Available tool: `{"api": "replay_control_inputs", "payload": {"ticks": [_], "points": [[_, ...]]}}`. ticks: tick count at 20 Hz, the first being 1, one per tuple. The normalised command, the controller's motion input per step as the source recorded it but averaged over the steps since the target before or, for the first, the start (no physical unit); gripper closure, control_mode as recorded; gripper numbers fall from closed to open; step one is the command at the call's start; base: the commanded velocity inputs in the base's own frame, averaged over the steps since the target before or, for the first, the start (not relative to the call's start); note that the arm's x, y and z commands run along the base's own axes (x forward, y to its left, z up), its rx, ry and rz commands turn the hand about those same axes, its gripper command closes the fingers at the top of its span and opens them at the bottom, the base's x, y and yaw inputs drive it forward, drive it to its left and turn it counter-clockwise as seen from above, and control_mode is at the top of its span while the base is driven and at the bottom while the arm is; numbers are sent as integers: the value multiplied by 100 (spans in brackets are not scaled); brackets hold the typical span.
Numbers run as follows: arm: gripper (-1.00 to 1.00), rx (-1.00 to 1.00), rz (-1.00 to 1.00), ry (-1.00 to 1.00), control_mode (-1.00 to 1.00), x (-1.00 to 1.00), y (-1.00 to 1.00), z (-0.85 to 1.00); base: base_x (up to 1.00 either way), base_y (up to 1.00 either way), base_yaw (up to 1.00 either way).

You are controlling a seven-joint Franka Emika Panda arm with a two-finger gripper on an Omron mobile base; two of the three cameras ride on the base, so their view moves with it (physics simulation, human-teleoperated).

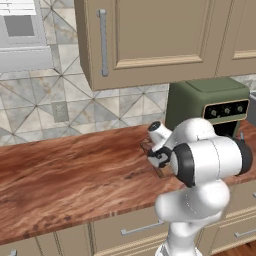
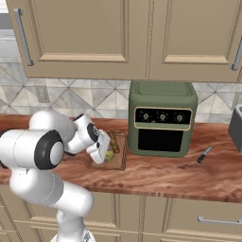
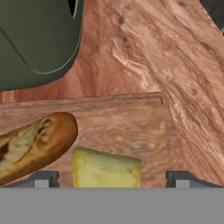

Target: Retrieve the sausage and cheese from the fridge and place them on the cutting board on the counter.

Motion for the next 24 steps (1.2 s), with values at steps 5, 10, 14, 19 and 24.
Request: {"api": "replay_control_inputs", "payload": {"ticks": [5,10,14,19,24], "points": [[-100,0,0,0,-100,-15,-1,6,0,0,0],[-100,0,0,0,-100,-12,2,28,0,0,0],[-100,0,0,1,-100,-11,13,39,0,0,0],[-100,0,0,0,-100,-3,16,31,0,0,0],[-100,0,4,2,-100,-19,16,27,0,0,0]]}}
